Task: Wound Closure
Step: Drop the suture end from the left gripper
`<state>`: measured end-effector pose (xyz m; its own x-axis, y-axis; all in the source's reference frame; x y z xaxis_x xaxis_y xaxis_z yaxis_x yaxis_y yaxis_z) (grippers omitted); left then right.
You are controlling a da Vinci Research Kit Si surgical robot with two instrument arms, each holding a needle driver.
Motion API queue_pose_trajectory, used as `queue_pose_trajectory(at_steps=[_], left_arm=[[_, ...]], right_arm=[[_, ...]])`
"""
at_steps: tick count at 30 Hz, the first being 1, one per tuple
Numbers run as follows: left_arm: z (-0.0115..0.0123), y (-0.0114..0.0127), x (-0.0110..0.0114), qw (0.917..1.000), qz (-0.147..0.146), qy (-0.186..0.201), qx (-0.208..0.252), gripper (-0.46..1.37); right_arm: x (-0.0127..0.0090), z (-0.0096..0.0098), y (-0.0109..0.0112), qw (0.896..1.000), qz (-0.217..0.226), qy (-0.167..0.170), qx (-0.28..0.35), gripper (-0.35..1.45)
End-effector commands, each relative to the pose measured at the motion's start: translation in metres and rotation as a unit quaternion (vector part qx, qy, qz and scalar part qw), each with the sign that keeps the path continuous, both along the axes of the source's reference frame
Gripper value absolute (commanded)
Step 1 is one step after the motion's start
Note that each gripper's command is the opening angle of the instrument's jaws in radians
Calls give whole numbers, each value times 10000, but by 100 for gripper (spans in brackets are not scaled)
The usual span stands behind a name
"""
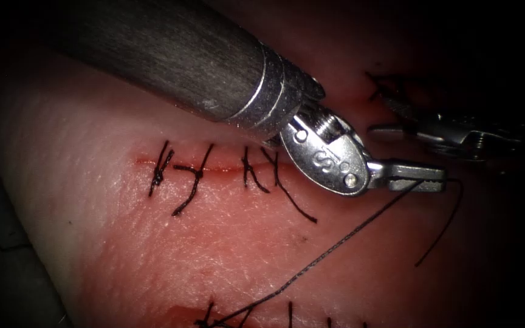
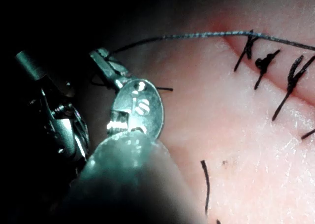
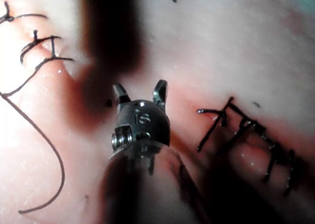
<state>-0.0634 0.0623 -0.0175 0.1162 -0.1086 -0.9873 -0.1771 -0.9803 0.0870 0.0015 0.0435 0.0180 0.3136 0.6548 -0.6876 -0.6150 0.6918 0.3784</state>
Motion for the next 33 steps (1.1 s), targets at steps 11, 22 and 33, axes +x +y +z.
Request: queue_pose_trajectory(at_steps=[11,22,33], left_arm=[[68,-79,-10,9891,649,290,1286,-35],[112,-108,9,9551,940,1888,2079,-19],[140,-128,81,9113,1018,2985,2646,18]], right_arm=[[5,3,0,10000,27,-18,-12,107],[18,3,-2,9999,95,-61,-23,108],[30,4,-6,10000,73,-12,-12,109]])
